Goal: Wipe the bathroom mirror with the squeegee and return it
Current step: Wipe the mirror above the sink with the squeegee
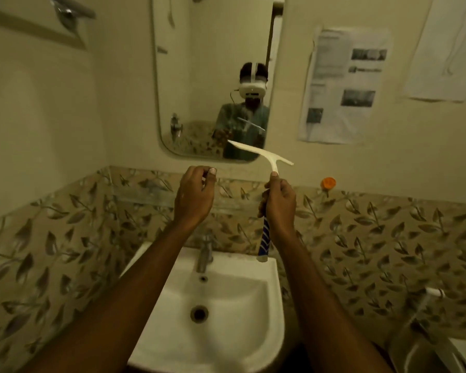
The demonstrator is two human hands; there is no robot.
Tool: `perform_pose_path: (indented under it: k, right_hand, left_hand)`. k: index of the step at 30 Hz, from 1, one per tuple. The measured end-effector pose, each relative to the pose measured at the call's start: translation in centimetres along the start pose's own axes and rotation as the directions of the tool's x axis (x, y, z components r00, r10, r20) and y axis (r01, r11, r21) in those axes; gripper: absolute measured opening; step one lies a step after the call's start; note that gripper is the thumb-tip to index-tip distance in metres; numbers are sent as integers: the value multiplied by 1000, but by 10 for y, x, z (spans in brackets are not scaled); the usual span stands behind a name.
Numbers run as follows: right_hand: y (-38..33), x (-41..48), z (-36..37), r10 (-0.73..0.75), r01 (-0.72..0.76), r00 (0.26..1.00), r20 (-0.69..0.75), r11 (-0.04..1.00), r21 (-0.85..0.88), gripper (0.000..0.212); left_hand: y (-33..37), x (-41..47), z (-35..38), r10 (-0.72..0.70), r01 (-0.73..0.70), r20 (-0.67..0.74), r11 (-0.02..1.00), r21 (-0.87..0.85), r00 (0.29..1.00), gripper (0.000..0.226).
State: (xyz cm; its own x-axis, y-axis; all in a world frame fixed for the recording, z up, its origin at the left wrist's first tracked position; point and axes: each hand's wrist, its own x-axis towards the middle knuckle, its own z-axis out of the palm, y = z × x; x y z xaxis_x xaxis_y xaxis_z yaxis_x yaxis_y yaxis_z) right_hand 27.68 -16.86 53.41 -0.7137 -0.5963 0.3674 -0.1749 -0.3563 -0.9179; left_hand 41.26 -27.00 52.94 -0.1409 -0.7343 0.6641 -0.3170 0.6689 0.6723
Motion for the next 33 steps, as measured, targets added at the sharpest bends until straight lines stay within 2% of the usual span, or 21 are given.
perform_pose_path:
  k: [8, 15, 20, 22, 25, 27, 33]
  right_hand:
    - [-23, 71, 80, -130, 133, 991, 40, 987, -88, 38]
    - [-50, 137, 111, -252, 257, 965, 75, 965, -59, 29]
    - [-76, 182, 132, -349, 352, 935, 61, 934, -51, 30]
    - [-88, 203, 138, -391, 395, 919, 55, 915, -81, 31]
    - [-110, 234, 147, -454, 457, 889, 55, 886, -76, 37]
    - [-127, 249, 151, -505, 505, 863, 26, 858, -93, 32]
    - [-160, 280, 159, -624, 583, 780, -52, 753, -305, 31]
  left_hand:
    - [-22, 122, -34, 48, -48, -5, 999, -4, 999, 32]
    - [-32, 210, -28, 110, -109, -73, 994, 26, 991, 32]
    - [-36, 260, -30, 118, -96, -88, 970, 224, 989, 36]
    - [-38, 278, -32, 102, -72, -115, 967, 243, 988, 37]
    - [-40, 304, -36, 101, -64, -158, 972, 225, 982, 40]
    - [-40, 319, -39, 107, -61, -211, 975, 212, 972, 45]
    - [-39, 348, -41, 82, -73, -326, 997, 39, 942, 49]
